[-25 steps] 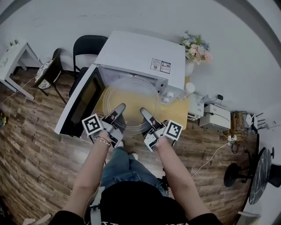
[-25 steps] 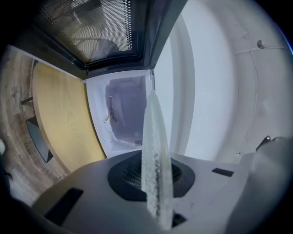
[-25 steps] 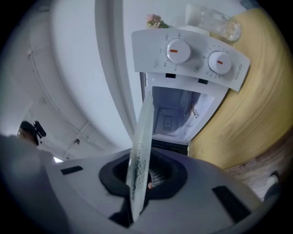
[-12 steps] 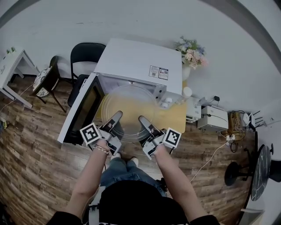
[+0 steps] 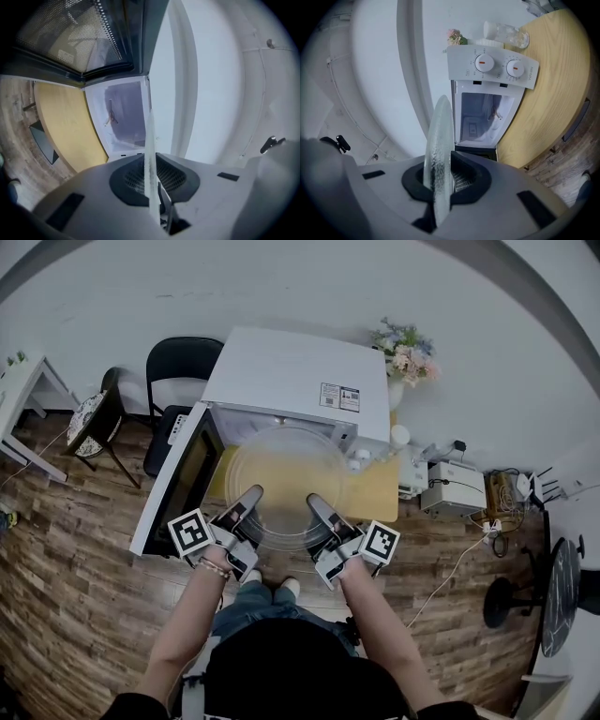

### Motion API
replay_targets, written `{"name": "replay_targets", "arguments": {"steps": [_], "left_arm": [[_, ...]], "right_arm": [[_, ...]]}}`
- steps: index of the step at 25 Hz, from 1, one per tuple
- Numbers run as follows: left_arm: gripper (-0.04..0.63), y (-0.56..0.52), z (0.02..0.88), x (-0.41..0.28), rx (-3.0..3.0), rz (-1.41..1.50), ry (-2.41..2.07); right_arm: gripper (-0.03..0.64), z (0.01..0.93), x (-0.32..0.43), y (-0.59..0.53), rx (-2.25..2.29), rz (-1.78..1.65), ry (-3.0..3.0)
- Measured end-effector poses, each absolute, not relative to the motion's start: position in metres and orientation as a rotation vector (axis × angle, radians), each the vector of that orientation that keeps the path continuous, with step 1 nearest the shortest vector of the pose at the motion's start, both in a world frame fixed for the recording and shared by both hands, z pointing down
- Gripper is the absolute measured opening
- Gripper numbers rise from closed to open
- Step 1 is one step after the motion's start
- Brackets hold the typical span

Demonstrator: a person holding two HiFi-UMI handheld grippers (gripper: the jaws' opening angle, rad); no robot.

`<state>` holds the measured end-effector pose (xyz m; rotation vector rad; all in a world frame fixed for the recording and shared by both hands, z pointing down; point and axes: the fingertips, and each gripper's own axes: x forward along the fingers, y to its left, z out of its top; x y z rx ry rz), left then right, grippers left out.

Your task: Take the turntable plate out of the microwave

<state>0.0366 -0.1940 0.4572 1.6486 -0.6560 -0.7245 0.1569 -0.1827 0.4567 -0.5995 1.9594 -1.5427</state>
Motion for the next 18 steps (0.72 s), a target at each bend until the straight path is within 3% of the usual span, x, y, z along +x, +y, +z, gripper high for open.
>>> {"name": "replay_targets", "arguments": {"steps": [18], "left_arm": [[0.037,-0.22,0.36,0.062,2.01,-0.698,-0.568]], "right_arm": [[0.038,0.362,0.162,-0.207,-0.537,-1.249,2.048]]}}
